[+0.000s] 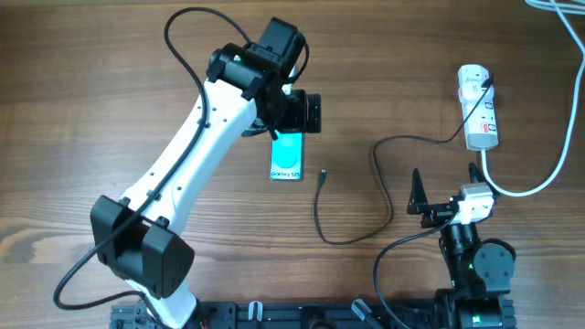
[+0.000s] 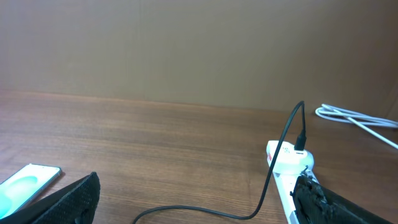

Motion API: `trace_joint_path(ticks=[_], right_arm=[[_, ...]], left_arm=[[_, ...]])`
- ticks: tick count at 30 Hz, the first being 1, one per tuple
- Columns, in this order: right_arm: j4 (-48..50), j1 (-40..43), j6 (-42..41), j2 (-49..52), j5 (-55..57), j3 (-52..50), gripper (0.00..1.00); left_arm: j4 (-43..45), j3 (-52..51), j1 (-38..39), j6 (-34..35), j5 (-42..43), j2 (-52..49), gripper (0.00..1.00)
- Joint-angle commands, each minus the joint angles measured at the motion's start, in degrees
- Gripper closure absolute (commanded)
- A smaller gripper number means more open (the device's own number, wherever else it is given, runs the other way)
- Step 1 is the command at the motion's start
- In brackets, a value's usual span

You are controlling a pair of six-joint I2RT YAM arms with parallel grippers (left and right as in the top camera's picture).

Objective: Plug charger to phone and switch on socket
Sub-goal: 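Raise the left arm and move the left gripper over the phone, then lower the left gripper onto the phone's top edge and close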

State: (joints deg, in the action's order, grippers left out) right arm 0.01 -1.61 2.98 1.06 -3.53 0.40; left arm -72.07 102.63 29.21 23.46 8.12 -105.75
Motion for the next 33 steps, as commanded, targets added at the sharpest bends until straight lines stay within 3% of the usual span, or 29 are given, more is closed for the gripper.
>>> trace_joint_path(ticks=[1,26,33], right_arm=[[0.1,0.3,0.7,-0.1,0.7,-0.1,0.00],[0.1,0.3,0.7,-0.1,0.7,-0.1,0.00],[0.1,0.3,0.7,-0.1,0.7,-0.1,0.00]], left_arm=[[2.7,0.4,0.2,0.2,-1.0,-0.1,0.00],[0.7,0.3,0.3,2.3,-6.3,-19.9,0.00],[2.7,0.3,0.2,-2.2,-6.0,-20.1,0.00]])
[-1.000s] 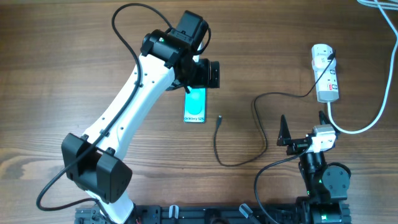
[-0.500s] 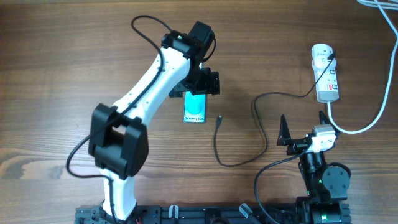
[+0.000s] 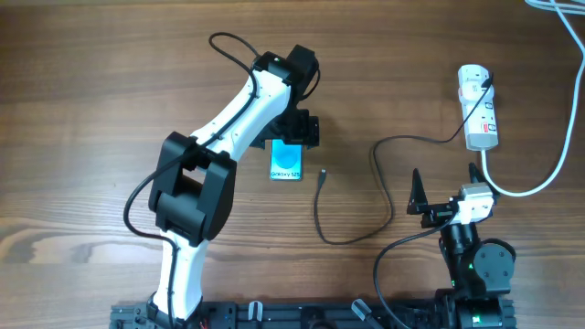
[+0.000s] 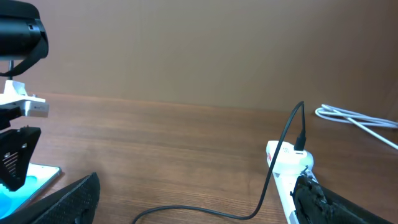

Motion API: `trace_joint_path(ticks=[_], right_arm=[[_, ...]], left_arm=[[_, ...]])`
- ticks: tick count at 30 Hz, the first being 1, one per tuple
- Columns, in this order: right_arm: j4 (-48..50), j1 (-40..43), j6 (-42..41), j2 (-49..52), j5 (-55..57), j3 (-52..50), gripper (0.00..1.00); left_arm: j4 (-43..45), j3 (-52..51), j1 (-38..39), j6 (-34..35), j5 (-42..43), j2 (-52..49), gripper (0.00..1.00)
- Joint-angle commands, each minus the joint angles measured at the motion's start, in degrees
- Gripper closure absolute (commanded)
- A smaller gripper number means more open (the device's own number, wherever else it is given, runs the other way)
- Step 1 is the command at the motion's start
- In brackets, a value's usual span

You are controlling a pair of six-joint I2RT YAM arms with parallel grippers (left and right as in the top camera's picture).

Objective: Plug charger to phone and switch on socket
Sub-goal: 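Lower the left gripper onto the phone's top edge and close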

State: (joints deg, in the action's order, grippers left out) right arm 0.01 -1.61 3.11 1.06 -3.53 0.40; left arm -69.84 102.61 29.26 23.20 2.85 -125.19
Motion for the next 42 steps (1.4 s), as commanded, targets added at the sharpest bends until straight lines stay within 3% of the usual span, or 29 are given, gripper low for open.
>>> trace_joint_path(ticks=[1,19,42], right_arm=[[0.1,0.3,0.6,-0.1,0.7,-0.1,0.00],[0.1,0.3,0.5,-0.1,0.7,-0.1,0.00],[0.1,0.3,0.6,-0.1,0.7,-0.1,0.00]], left_arm=[[0.7,0.3,0.2,-2.0,-0.8,-0.6,0.00],[8.6,-5.0,-1.1,-3.5,0.7,-0.9,0.00],[11.3,-8.1,-1.7,-3.3,0.7,-1.2,0.00]])
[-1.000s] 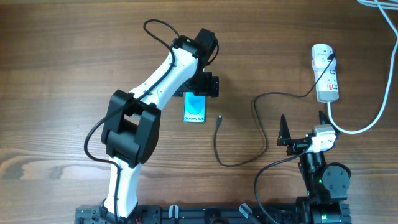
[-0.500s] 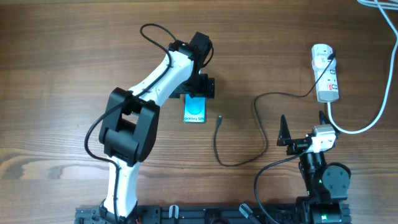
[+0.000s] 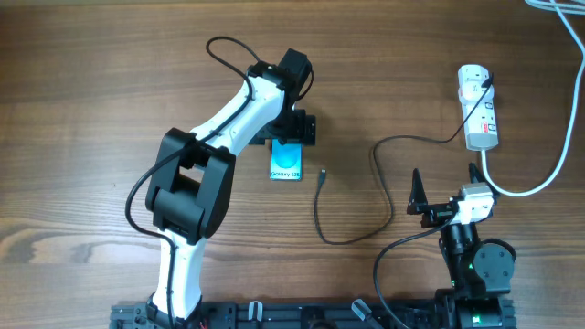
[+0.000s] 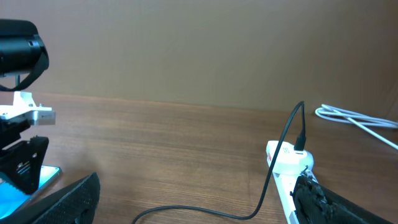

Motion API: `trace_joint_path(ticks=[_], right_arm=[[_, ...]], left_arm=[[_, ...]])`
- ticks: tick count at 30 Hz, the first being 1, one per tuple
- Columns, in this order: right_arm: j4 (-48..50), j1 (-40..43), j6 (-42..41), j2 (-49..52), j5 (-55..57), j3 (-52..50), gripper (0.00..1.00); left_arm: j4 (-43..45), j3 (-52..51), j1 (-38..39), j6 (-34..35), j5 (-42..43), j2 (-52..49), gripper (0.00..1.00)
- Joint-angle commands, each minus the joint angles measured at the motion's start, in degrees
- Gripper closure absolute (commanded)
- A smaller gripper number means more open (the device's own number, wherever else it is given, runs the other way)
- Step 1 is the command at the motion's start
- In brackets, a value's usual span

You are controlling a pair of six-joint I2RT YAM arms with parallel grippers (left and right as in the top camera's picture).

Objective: Plug charger to phone and switch on socket
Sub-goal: 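Lower the left gripper onto the phone's top edge and close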

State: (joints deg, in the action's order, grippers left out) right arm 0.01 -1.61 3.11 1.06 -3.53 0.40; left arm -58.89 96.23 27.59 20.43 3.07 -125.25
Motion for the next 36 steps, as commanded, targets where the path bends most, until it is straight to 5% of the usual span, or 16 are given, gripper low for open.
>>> trace_joint_path(ticks=[1,22,36], right_arm=[[0.1,0.3,0.5,-0.1,0.7,-0.1,0.00],[0.1,0.3,0.5,-0.1,0.7,-0.1,0.00],[0.1,0.3,0.6,-0.1,0.7,-0.1,0.00]], left_arm=[[0.6,-2.2,-0.1,-0.2,0.5,-1.2,0.00],[1.7,-2.5,0.0,1.2,3.0,-1.2,0.00],[3.9,-6.8,2.7,3.2,-4.7,-1.2,0.00]])
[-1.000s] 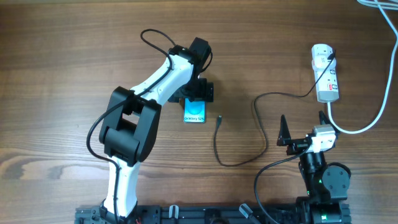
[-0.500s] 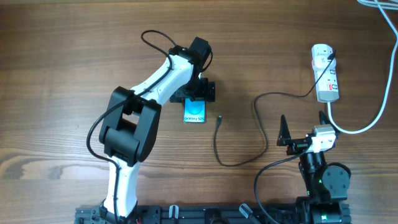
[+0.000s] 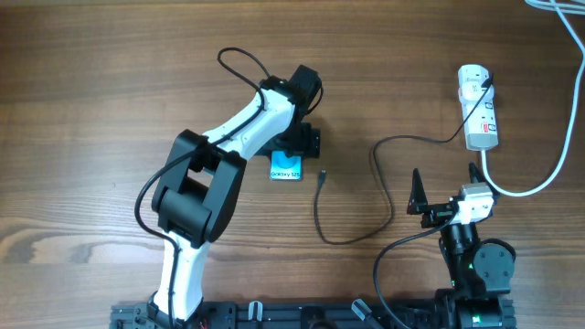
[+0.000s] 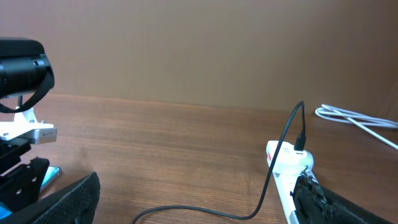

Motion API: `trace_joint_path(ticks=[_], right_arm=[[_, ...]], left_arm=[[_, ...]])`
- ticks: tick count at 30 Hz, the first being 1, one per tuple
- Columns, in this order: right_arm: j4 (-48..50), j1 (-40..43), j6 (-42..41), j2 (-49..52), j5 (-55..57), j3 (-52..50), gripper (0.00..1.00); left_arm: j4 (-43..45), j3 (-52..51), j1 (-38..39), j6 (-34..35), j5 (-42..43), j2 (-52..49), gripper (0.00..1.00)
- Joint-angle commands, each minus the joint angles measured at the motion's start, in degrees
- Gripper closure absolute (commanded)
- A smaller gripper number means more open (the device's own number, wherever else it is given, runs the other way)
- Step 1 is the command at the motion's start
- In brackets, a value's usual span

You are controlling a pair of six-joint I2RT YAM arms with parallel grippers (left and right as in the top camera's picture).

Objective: Plug charger to phone and switch on socket
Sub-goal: 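Lower the left gripper onto the phone's top edge and close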

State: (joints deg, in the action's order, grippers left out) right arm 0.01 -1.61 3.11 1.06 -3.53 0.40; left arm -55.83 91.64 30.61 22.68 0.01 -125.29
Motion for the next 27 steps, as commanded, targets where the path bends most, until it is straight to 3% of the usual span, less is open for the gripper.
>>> trace_joint_path(ticks=[1,11,22,24,27], right_arm=[[0.1,0.3,0.6,-0.1,0.7,-0.1,0.00],[0.1,0.3,0.6,-0.1,0.7,-0.1,0.00],[0.1,0.3,0.6,-0.1,0.7,-0.1,0.00],[0.1,0.3,0.6,-0.1,0.7,-0.1,0.00],[0.1,0.3,0.5,-0.1,0.7,-0.1,0.00]], left_arm=[[1.0,-2.4,-0.4,1.0,-1.6,-1.2,0.00],[4.9,-2.5,-0.7,1.0,-1.6,-1.2,0.00],[3.5,-2.5,-0.7,1.0,-1.6,-1.2,0.01],[2.9,-2.5,-0.7,1.0,-1.6,-1.2,0.03],[2.4,-2.5,-0.7,1.0,-1.6,-1.2,0.16]])
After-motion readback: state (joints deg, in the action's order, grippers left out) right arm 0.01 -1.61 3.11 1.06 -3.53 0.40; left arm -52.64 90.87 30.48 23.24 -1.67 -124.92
